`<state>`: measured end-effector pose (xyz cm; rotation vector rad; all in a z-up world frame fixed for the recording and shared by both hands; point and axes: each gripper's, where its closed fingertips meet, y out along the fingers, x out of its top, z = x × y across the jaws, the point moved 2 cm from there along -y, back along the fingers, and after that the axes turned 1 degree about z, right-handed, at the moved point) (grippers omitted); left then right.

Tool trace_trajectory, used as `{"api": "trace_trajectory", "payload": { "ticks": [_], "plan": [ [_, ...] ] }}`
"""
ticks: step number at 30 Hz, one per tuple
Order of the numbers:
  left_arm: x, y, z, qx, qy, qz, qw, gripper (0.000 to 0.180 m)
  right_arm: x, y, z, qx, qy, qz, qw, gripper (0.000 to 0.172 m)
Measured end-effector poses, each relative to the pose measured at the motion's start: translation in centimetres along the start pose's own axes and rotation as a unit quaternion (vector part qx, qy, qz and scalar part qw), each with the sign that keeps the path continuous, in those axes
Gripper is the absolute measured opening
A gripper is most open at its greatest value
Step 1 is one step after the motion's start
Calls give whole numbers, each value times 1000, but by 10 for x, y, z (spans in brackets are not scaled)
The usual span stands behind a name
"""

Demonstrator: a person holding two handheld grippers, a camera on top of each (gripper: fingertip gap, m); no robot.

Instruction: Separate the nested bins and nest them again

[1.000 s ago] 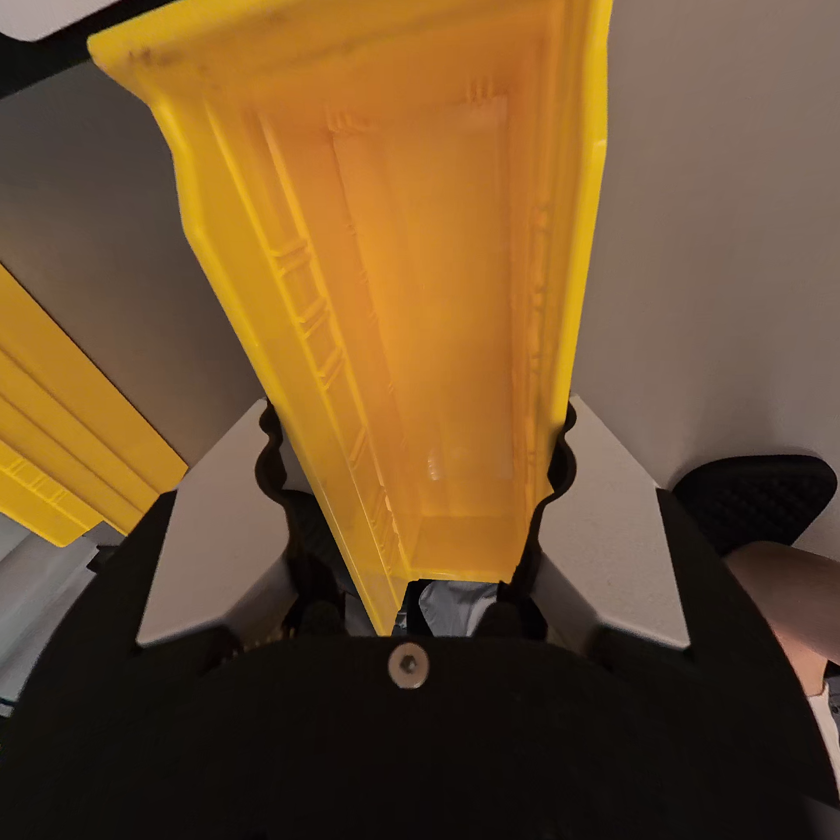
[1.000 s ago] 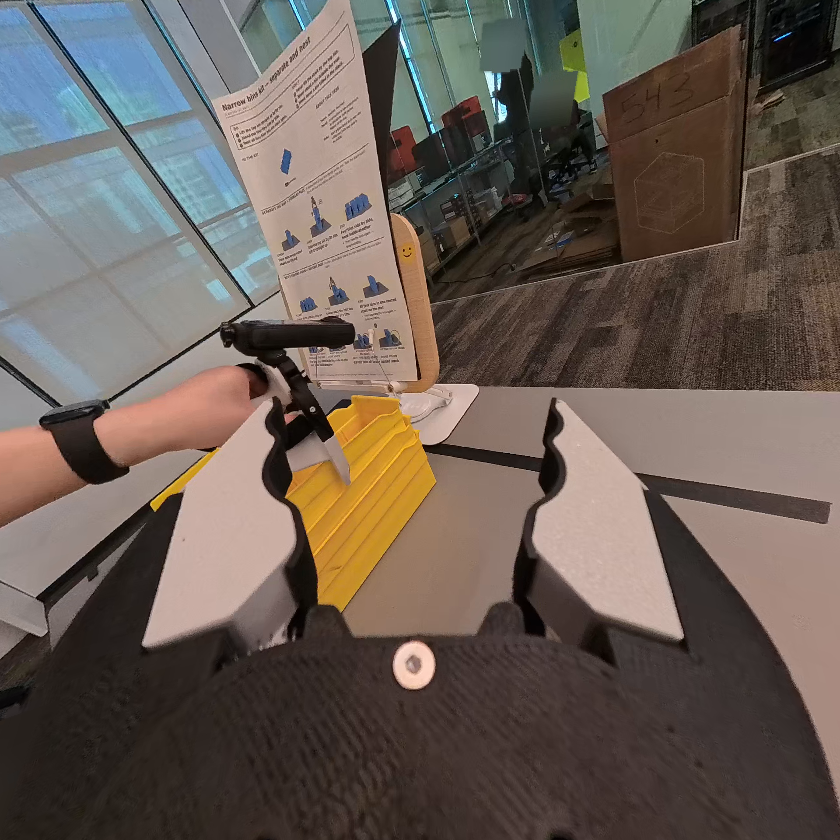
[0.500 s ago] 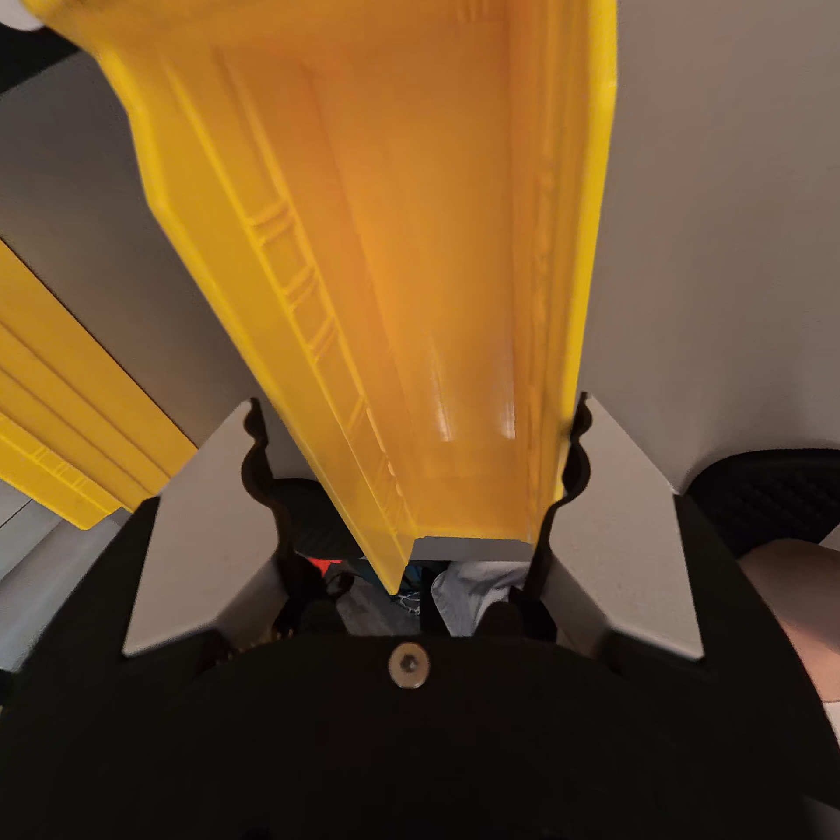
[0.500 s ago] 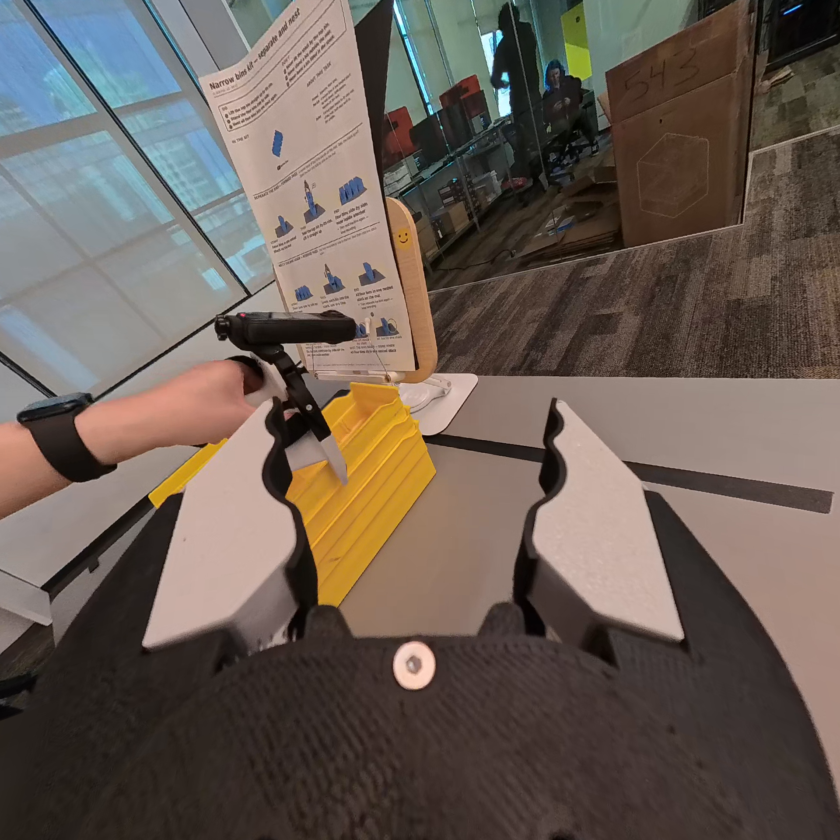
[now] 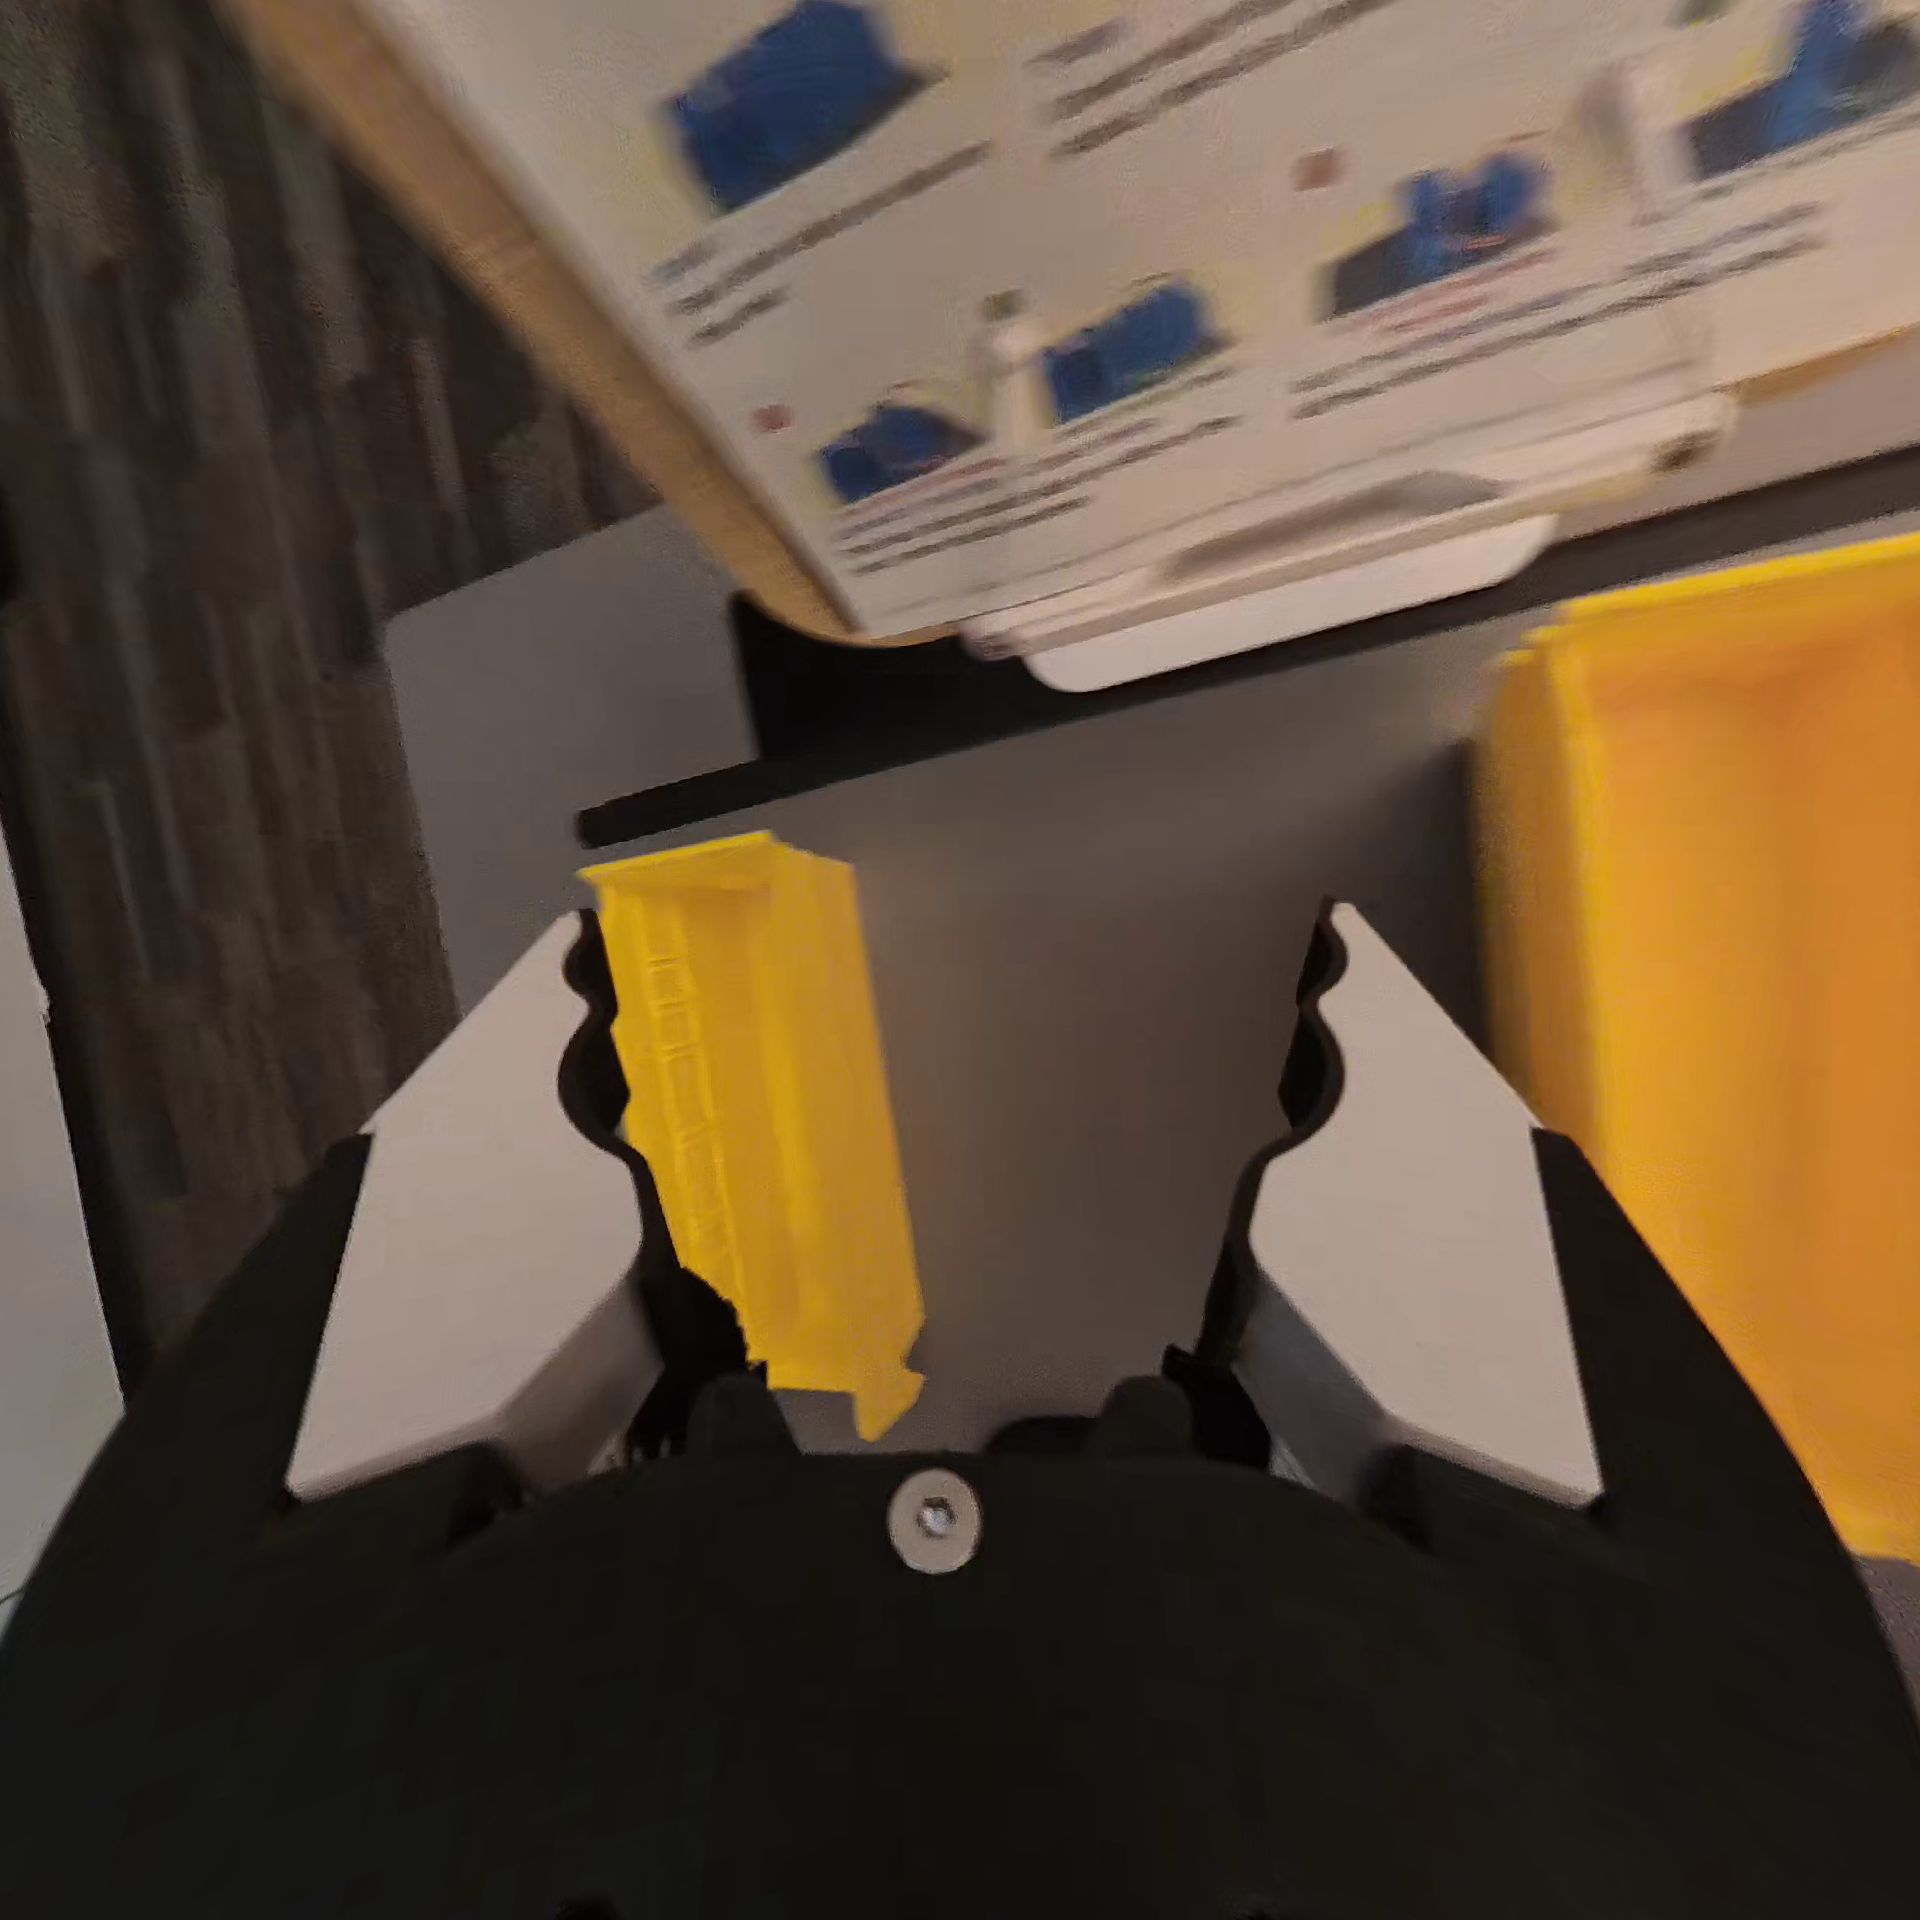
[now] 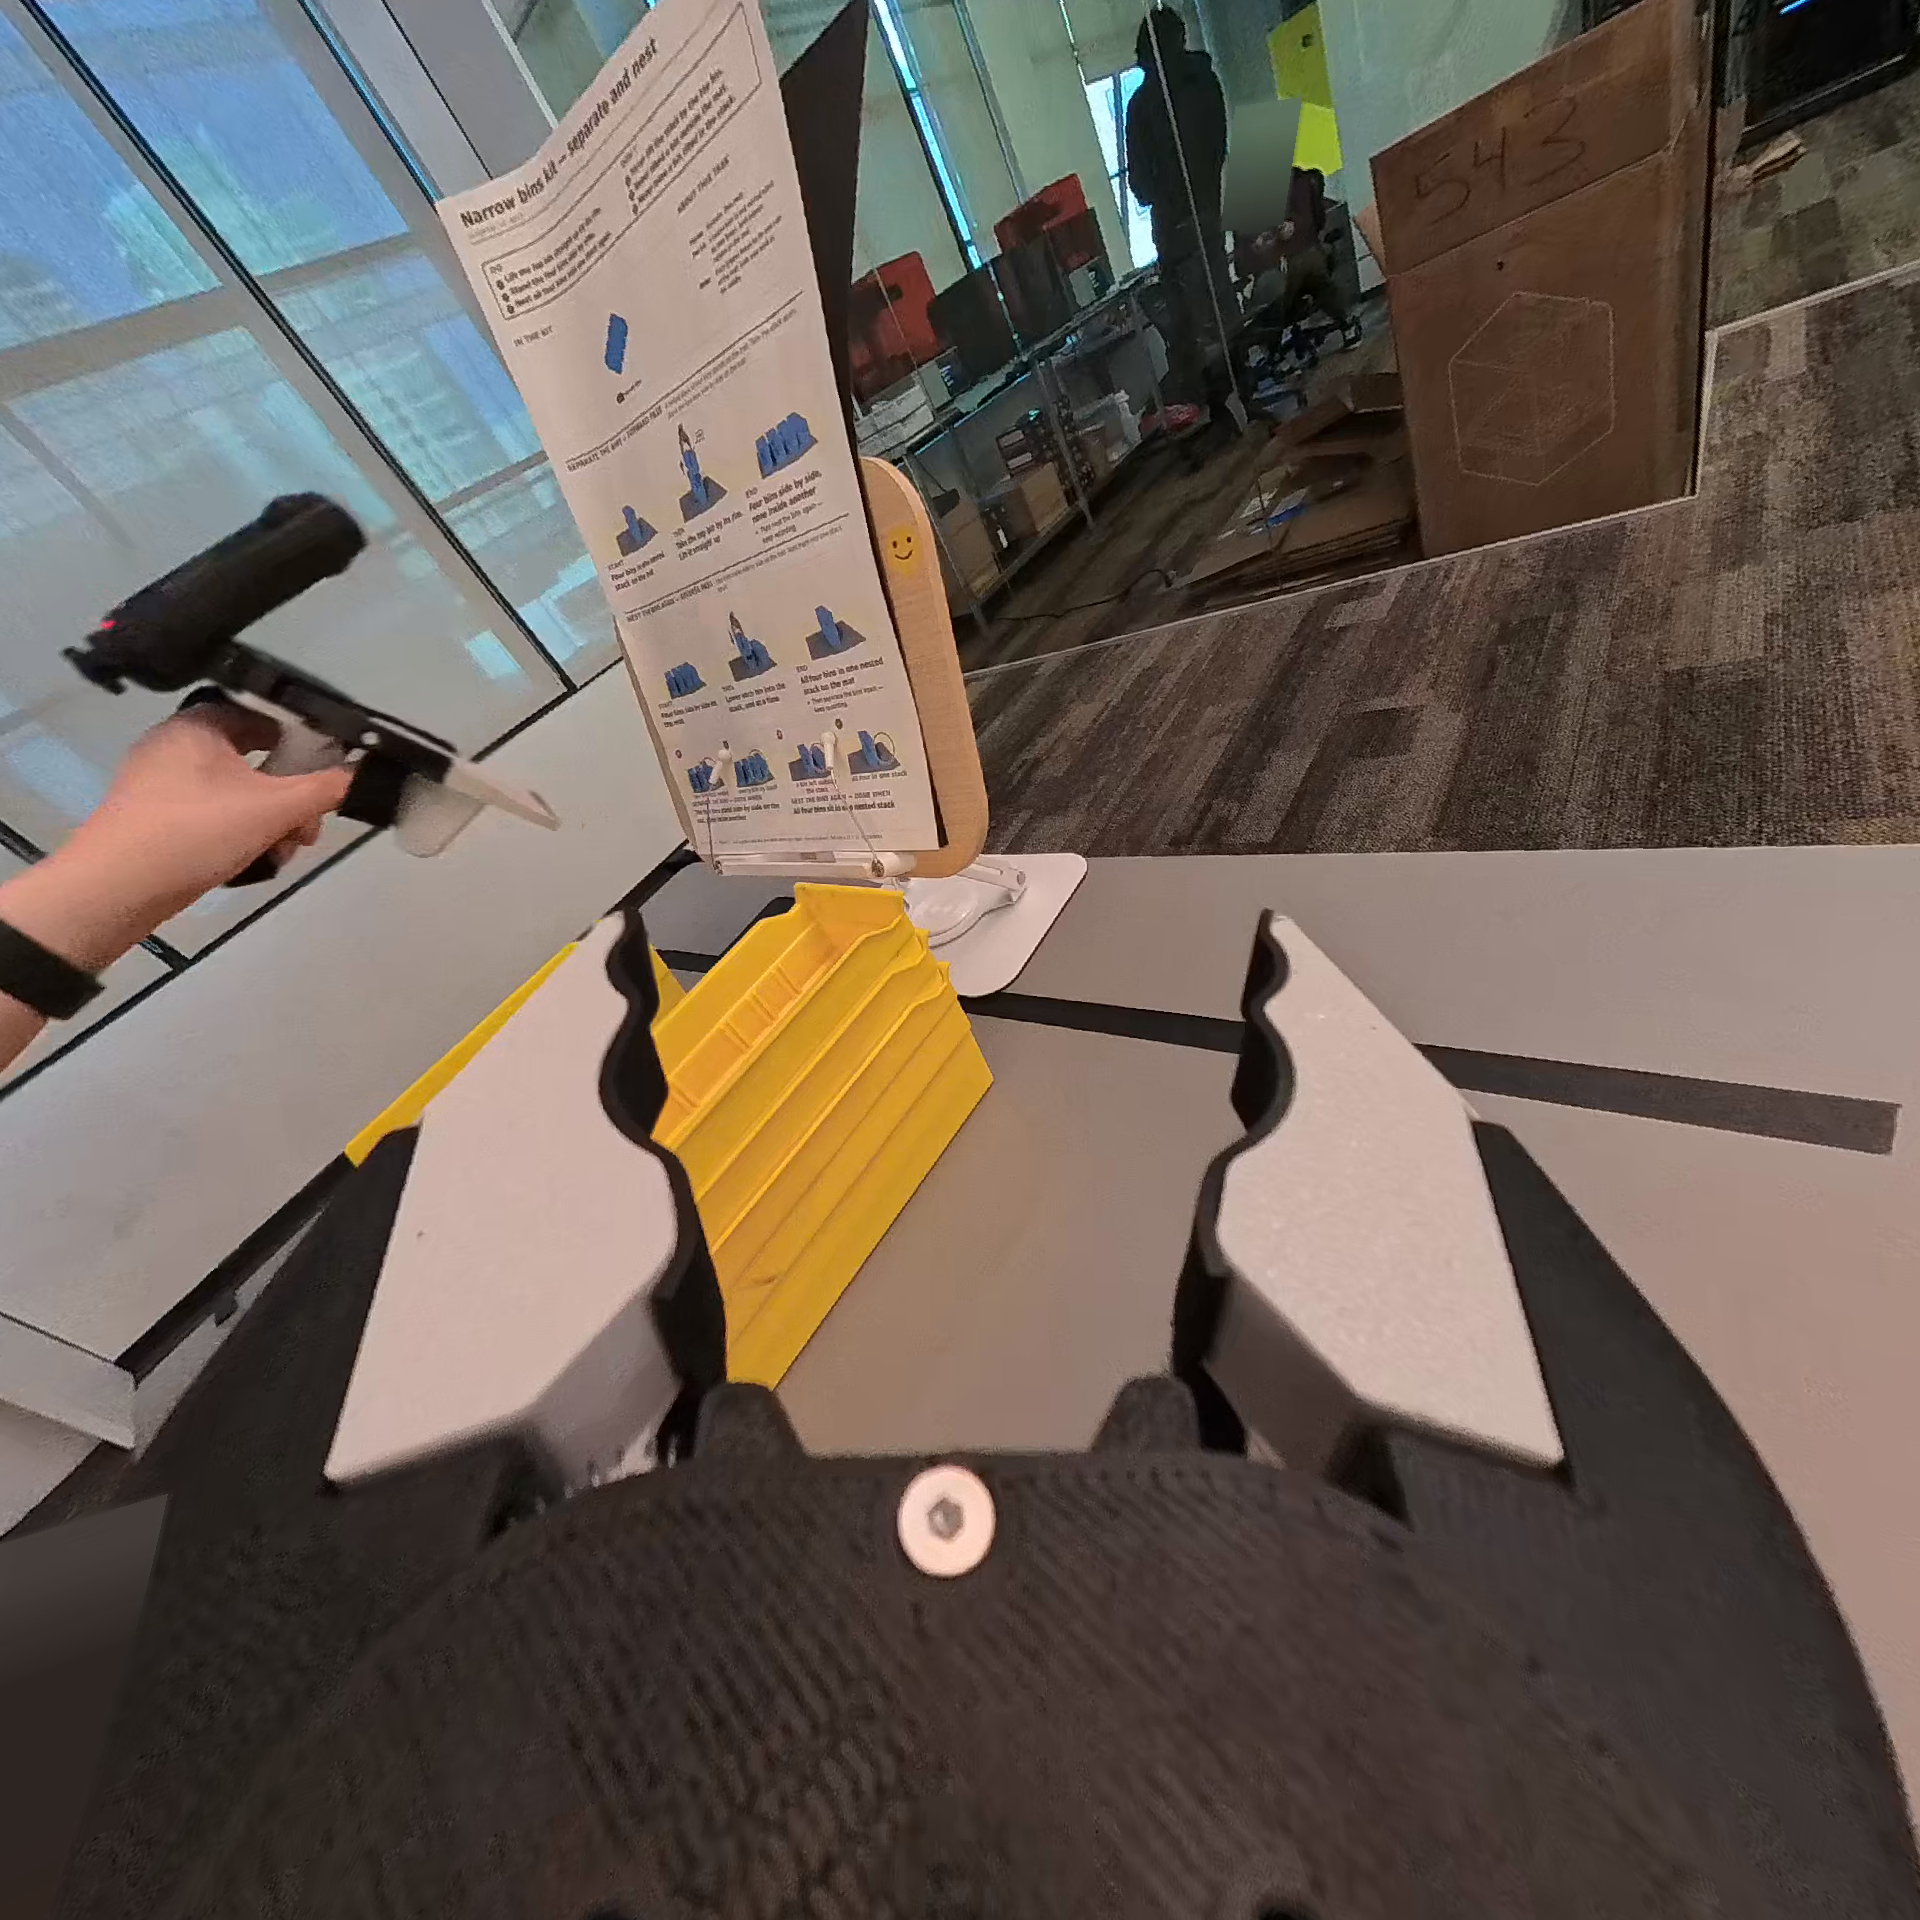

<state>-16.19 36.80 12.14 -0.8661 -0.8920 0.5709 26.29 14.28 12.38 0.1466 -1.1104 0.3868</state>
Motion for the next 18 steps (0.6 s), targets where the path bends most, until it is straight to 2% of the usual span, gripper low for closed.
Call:
{"api": "trace_trajectory", "payload": {
  "ticks": [4,6,7,12,16,18],
  "plan": [
    [-50,24,80,44,4,-16,999,127,-4,5,-3,-11,-3,10,1000,113],
    [-78,42,106,55,4,-8,998,125,-5,8,-5,-18,-6,15,1000,113],
    [-92,54,112,39,-12,-2,999,129,-6,9,-6,-21,-8,16,1000,113],
    [-157,117,123,-58,-101,97,988,143,-11,15,-11,-37,-12,30,999,113],
    [-170,148,119,-91,-111,124,982,143,-15,20,-13,-43,-13,39,998,113],
    [-177,161,114,-103,-115,154,976,151,-17,23,-12,-41,-13,44,998,113]
  ]
}}
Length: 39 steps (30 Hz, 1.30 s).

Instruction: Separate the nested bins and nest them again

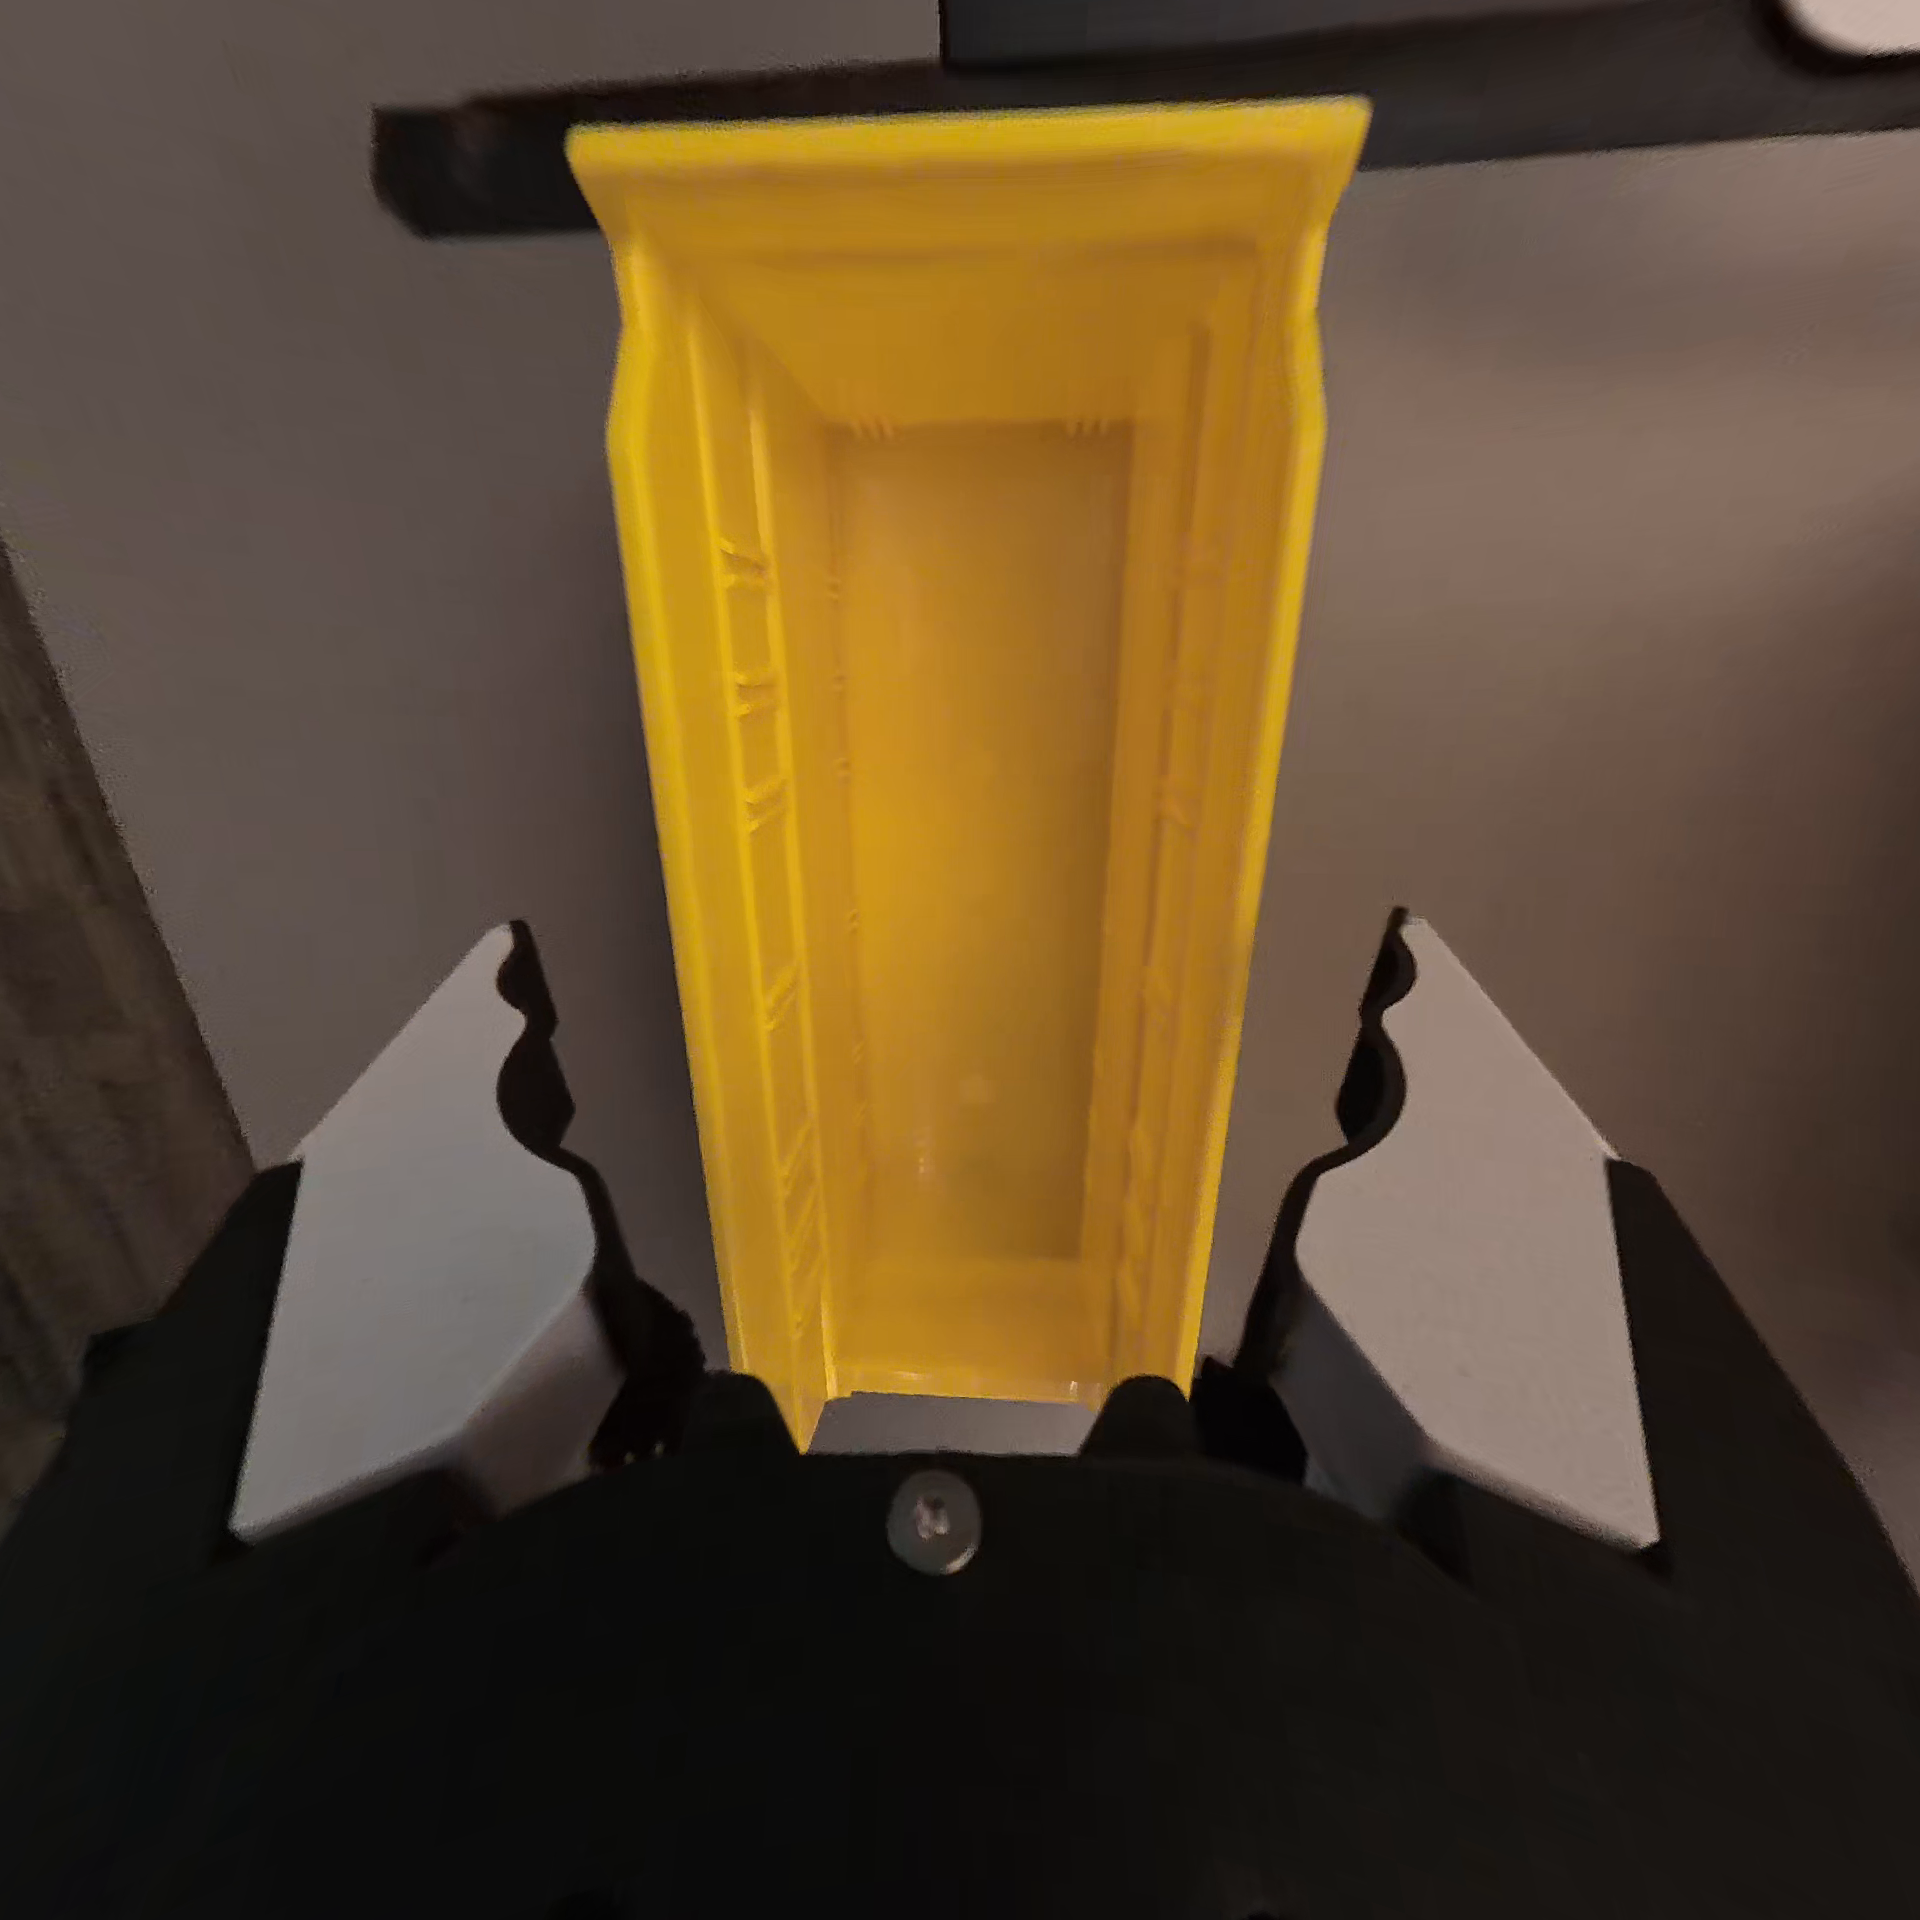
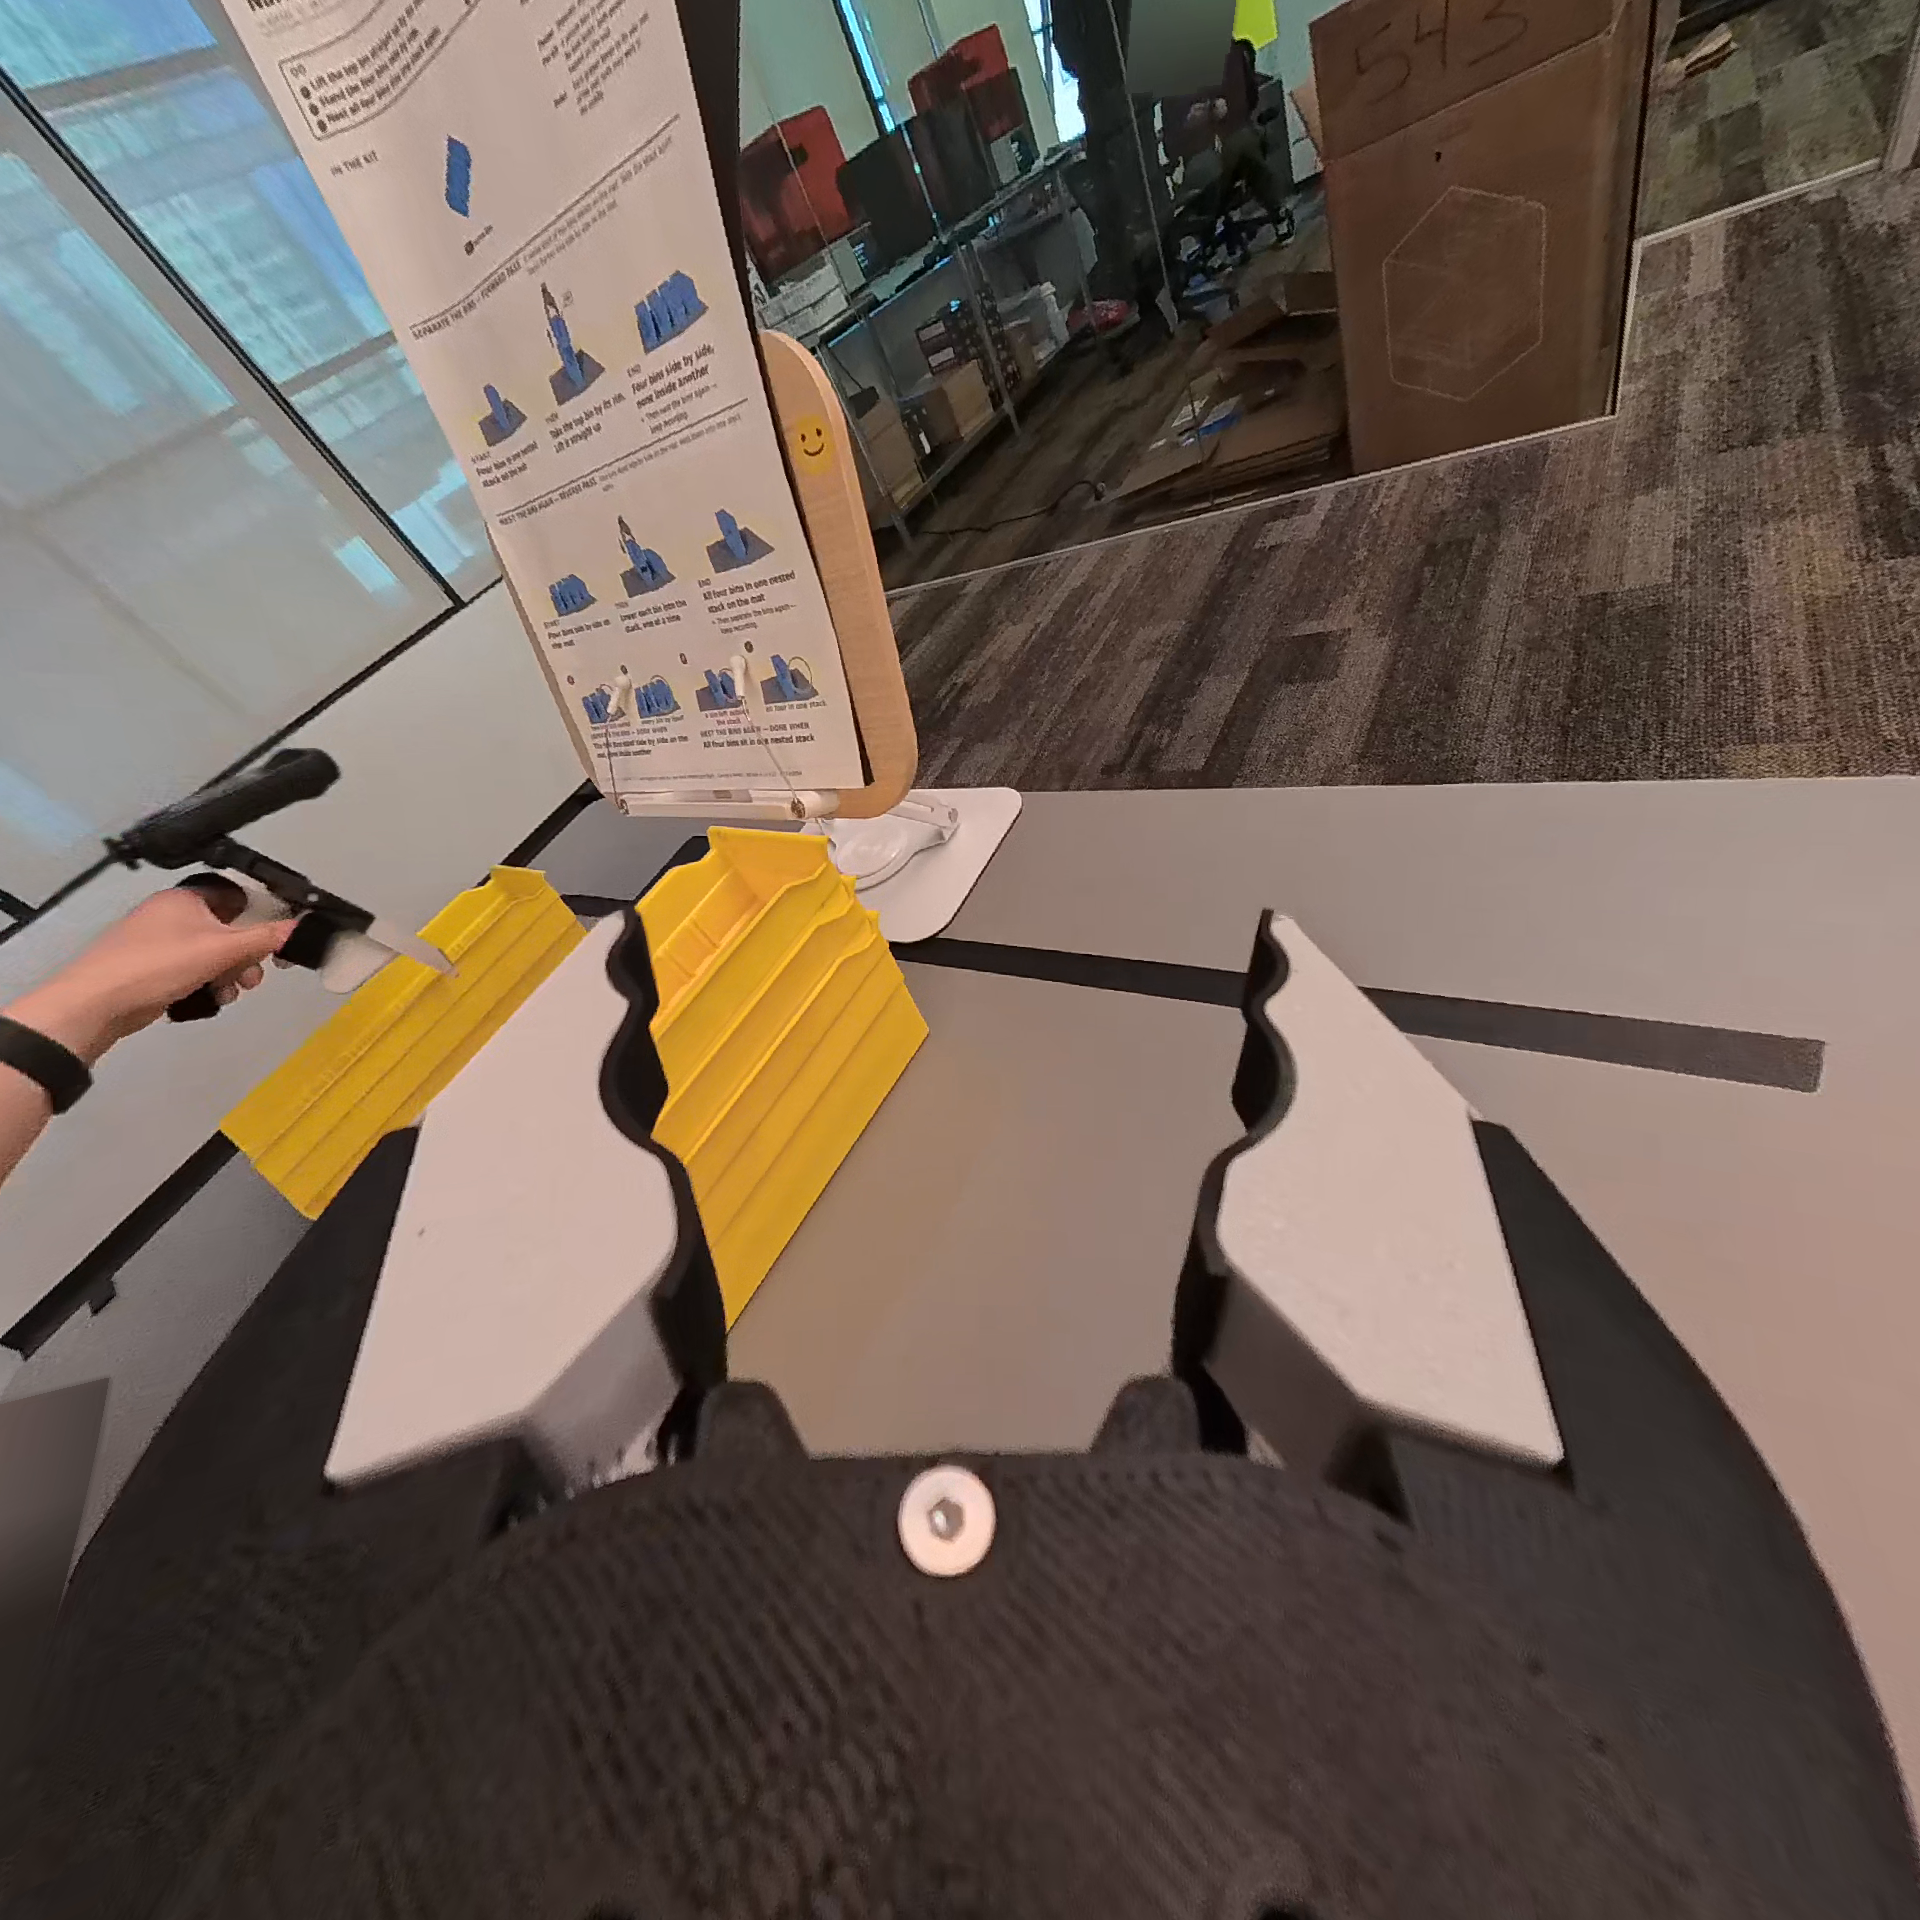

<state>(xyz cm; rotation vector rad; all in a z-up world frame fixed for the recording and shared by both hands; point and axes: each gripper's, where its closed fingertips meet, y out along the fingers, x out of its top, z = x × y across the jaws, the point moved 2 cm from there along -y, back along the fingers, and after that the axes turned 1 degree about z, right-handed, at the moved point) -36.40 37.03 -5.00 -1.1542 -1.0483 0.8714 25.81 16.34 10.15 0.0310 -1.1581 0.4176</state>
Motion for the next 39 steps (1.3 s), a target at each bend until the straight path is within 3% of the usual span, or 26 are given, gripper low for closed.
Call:
{"api": "trace_trajectory", "payload": {
  "ticks": [8,14,25,39],
  "plan": [
    [-3,36,-6,-16,5,56,998,147,-8,11,1,-13,-17,25,999,113],
    [-7,39,-2,-15,7,69,998,141,-10,14,7,7,-14,28,999,113],
    [-25,22,-19,-4,11,141,990,119,-8,10,8,8,-17,24,1000,113],
    [-11,-33,-41,24,34,78,996,114,1,-3,6,26,-2,0,1000,112]
  ]
}}
